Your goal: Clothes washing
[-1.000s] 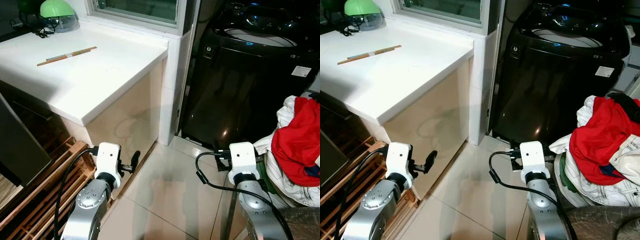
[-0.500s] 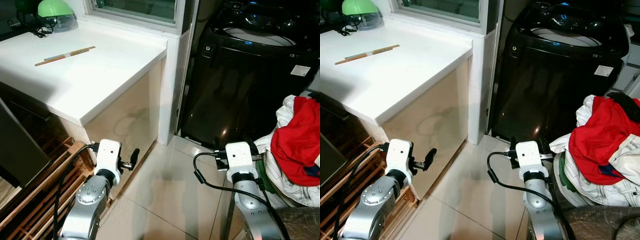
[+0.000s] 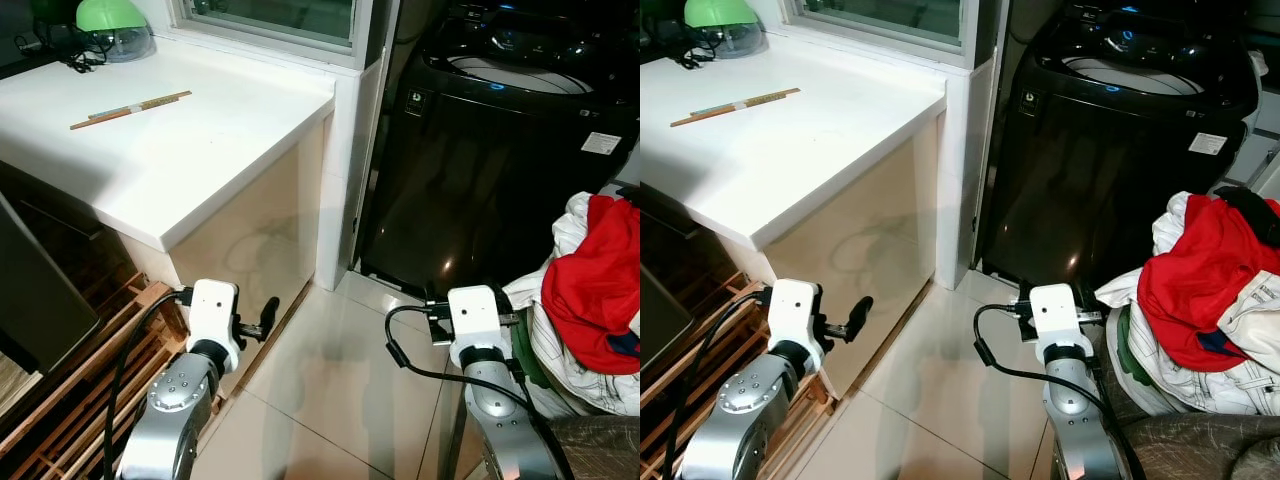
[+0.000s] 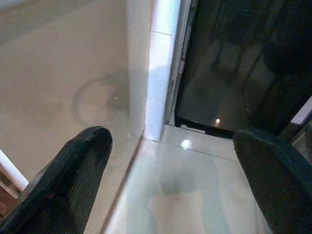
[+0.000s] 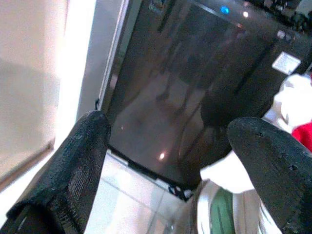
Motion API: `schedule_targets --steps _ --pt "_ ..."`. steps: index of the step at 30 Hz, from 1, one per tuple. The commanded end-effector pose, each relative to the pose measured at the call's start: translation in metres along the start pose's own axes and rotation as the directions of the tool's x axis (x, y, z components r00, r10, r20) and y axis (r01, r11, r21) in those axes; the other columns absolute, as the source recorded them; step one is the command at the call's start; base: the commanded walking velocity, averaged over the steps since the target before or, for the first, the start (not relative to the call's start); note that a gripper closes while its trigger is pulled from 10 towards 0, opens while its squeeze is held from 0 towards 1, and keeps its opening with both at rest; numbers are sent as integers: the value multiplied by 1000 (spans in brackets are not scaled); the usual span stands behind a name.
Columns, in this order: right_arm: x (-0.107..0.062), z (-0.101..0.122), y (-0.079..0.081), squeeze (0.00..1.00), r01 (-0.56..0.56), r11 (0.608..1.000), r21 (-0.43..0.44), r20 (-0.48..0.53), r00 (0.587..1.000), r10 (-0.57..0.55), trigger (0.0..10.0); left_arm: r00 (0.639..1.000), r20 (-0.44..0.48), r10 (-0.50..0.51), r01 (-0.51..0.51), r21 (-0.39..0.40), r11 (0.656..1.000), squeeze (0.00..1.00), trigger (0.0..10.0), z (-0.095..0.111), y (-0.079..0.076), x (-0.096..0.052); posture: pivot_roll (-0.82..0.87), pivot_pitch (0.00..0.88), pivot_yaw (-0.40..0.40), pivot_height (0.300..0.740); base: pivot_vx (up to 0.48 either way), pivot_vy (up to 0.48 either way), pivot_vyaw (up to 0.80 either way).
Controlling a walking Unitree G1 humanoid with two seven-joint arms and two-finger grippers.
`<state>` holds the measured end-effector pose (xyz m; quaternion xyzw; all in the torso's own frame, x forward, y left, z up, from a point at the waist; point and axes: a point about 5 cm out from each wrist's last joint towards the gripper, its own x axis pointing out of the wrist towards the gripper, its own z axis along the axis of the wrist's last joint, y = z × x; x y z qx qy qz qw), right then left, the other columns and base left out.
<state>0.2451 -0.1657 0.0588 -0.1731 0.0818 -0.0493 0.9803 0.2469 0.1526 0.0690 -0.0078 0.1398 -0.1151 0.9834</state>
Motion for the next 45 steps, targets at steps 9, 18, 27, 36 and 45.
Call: schedule_targets --steps 9,18,27,36,45 --pt "5 7 6 0 -146 984 100 19 989 145 10000 999 -42 -23 26 60 998 0 10000 -3 3 4 -94 0 -11 740 0 0 0" --pt "1 2 13 0 -255 939 230 -27 963 268 10000 1000 -16 0 1 94 996 0 10000 3 3 9 -85 0 20 740 0 0 0" --pt "-6 3 21 0 -302 941 155 5 952 305 10000 999 1 40 -40 129 991 0 10000 2 7 9 -84 0 29 740 0 0 0" --pt "-6 2 14 0 -265 945 193 -6 962 272 10000 999 36 1 -6 146 989 0 10000 6 2 5 -78 0 25 740 0 0 0" --pt "-10 0 20 0 -331 930 157 -16 941 338 10000 999 25 28 -31 134 991 0 10000 0 5 2 -74 0 16 740 0 0 0"
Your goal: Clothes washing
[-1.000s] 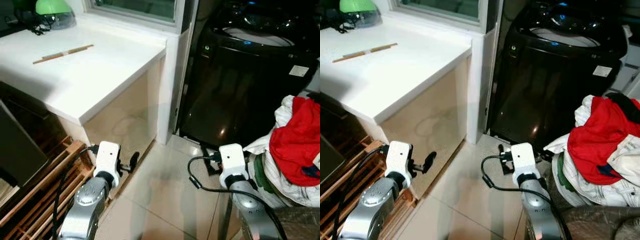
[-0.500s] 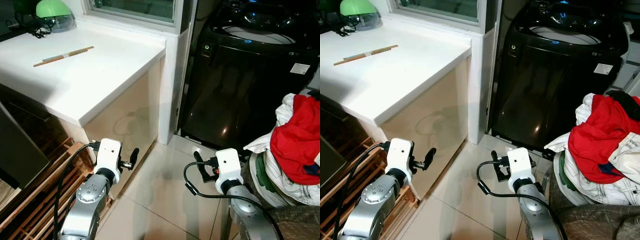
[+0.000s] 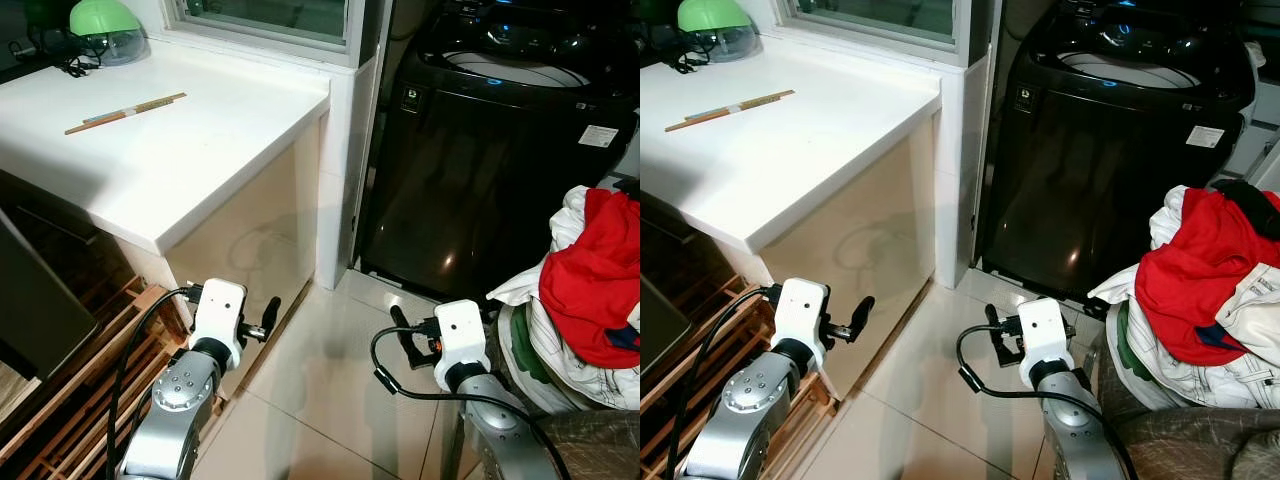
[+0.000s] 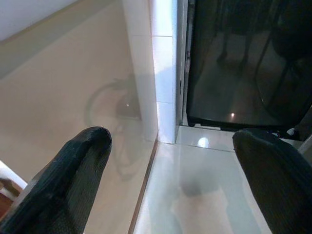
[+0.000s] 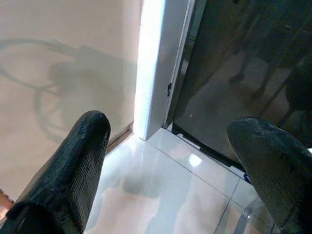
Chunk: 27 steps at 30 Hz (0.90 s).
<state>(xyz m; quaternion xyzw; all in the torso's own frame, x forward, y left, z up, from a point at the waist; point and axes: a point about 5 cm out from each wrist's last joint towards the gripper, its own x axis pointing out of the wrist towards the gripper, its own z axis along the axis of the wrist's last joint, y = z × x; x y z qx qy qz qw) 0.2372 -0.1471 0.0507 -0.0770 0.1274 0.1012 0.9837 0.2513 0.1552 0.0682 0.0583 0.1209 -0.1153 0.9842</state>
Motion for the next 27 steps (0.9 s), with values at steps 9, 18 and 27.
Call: schedule_targets --steps 9,18,27 --pt "4 4 5 0 -52 996 -69 2 999 52 10000 997 6 72 -72 2 997 0 10000 -1 10 0 -68 0 15 740 0 0 537" --pt "8 4 1 0 -33 998 -44 1 999 33 10000 998 17 58 -58 -13 998 0 10000 2 8 0 -51 0 -10 740 0 0 800" --pt "11 9 -10 0 38 999 -31 5 999 -38 10000 998 51 42 -43 15 999 0 10000 10 5 7 -69 0 10 740 0 0 800"
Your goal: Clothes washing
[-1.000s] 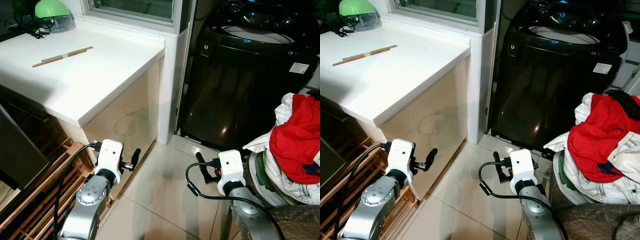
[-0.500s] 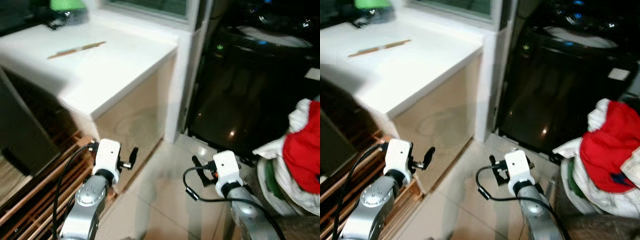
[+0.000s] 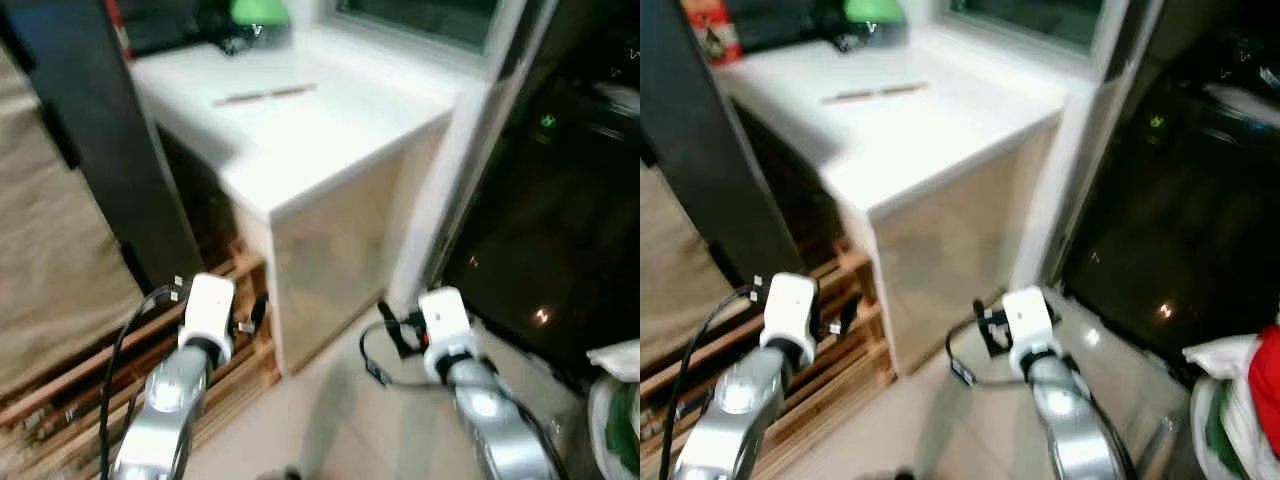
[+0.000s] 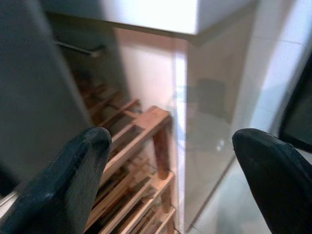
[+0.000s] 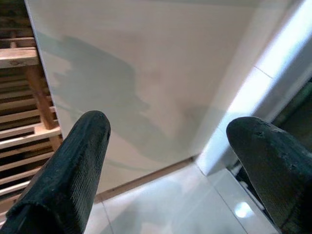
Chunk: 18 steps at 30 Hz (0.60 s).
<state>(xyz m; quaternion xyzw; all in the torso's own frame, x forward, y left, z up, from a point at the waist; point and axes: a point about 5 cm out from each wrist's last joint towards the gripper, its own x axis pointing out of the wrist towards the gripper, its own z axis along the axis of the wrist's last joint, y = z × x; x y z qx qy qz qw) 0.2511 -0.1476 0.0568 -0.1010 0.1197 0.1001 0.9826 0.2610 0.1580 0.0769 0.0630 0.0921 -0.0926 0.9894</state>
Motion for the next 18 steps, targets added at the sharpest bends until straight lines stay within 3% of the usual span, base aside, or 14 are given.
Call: schedule_targets --steps 1,6,11,18 --pt "-1 -1 -6 0 33 999 20 -6 999 -32 10000 1000 -4 -11 11 2 1000 0 10000 0 -1 1 -72 0 15 740 0 0 0" --pt "-5 -2 -7 0 54 997 60 4 998 -55 10000 1000 -2 -9 9 3 1000 0 10000 1 -1 2 -78 0 25 740 0 0 0" --pt "-5 -1 -8 0 83 981 178 -19 997 -81 10000 1000 5 -7 7 -8 1000 0 10000 2 1 4 -79 0 27 740 0 0 0" --pt "-3 1 -10 0 72 985 155 -10 997 -71 10000 1000 9 2 -2 -6 1000 0 10000 3 2 4 -75 0 21 740 0 0 0"
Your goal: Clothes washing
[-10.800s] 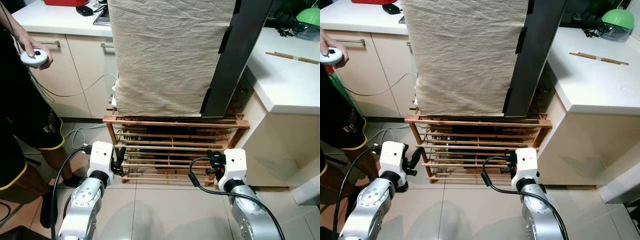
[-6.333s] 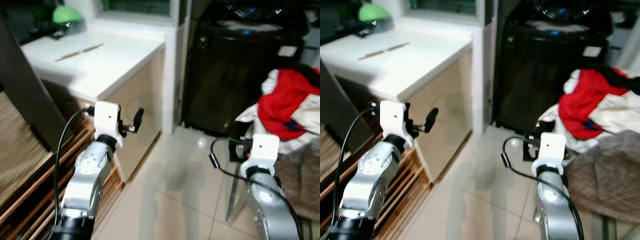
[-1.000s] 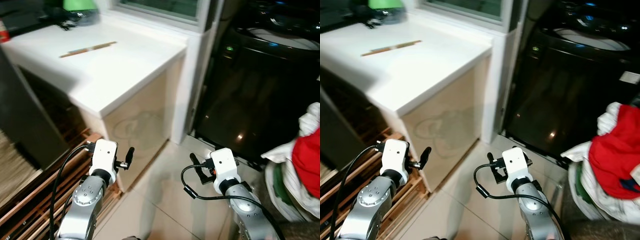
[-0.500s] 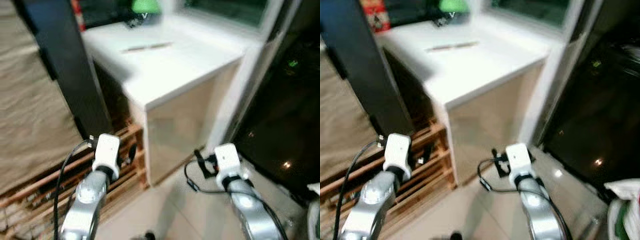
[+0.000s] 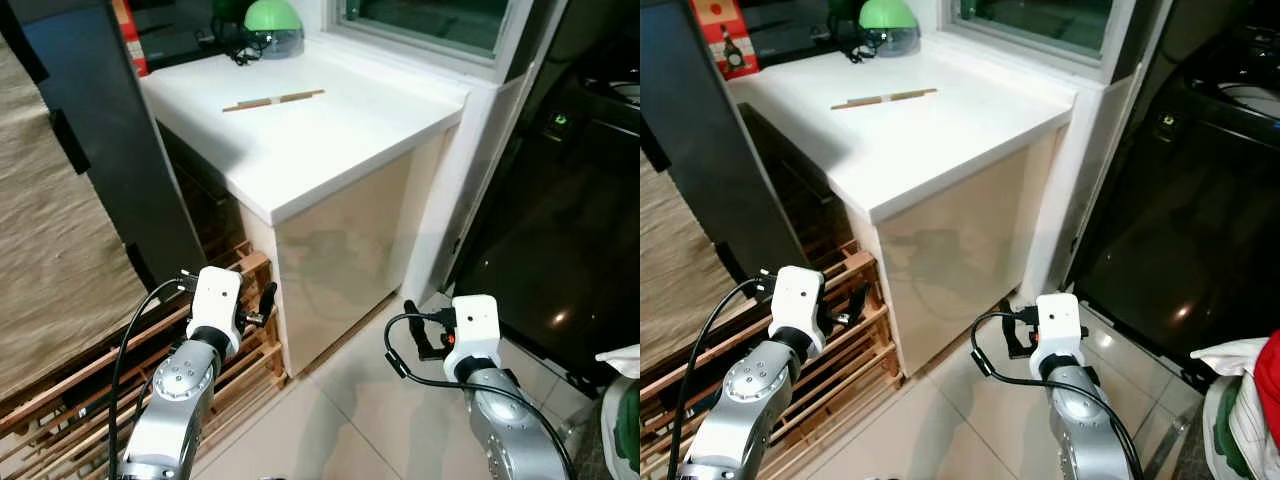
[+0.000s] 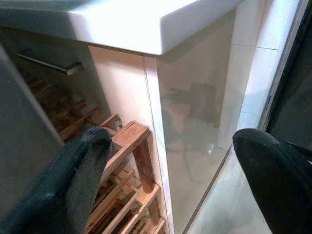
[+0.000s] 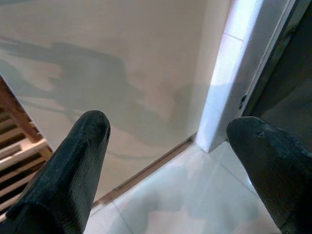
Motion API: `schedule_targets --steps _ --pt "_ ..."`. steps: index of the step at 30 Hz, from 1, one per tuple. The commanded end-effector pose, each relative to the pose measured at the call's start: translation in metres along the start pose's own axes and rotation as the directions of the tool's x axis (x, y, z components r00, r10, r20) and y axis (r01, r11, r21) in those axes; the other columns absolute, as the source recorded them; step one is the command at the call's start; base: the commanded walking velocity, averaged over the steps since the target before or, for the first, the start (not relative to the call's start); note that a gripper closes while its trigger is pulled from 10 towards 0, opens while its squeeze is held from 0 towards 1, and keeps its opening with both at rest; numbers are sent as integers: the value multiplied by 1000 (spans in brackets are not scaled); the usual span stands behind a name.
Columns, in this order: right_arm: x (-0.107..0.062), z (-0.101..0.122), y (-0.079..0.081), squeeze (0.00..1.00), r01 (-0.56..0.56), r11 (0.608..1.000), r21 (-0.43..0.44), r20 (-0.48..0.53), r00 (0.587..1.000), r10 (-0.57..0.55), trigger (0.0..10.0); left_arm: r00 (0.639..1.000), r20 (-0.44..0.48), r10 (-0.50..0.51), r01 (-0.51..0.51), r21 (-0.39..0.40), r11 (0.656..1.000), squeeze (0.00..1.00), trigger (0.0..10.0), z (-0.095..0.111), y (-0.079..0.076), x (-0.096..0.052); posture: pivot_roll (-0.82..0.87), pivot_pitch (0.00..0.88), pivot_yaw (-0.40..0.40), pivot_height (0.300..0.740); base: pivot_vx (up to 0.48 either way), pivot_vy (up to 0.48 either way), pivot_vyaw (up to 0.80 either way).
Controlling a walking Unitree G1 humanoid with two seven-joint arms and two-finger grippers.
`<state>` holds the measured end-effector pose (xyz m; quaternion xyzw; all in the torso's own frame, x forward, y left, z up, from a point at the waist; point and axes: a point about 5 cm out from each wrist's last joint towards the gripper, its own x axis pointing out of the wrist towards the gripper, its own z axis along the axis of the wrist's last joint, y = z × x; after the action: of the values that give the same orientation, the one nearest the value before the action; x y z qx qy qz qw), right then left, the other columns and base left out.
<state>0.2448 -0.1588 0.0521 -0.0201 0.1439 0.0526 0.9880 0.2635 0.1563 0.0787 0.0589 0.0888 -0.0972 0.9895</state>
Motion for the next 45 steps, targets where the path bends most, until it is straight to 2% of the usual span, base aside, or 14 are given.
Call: schedule_targets --steps 1,5,9,14,45 --pt "3 11 0 0 10 999 -36 44 999 -8 10000 1000 1 12 -12 2 1000 0 10000 0 3 1 -75 0 21 740 0 0 0" --pt "4 17 0 0 4 999 35 80 997 -7 10000 1000 -2 22 -22 -3 1000 0 10000 0 4 1 -72 0 19 740 0 0 0" --pt "4 22 -1 0 12 1000 2 117 993 -12 10000 1000 -1 24 -24 -2 1000 0 10000 0 4 1 -71 0 17 740 0 0 0" --pt "4 18 4 0 -30 999 26 69 997 29 10000 1000 -1 24 -24 0 1000 0 10000 0 4 2 -68 0 13 740 0 0 0" --pt "4 18 4 0 -30 999 26 69 997 29 10000 1000 -1 24 -24 0 1000 0 10000 0 4 2 -68 0 13 740 0 0 0"
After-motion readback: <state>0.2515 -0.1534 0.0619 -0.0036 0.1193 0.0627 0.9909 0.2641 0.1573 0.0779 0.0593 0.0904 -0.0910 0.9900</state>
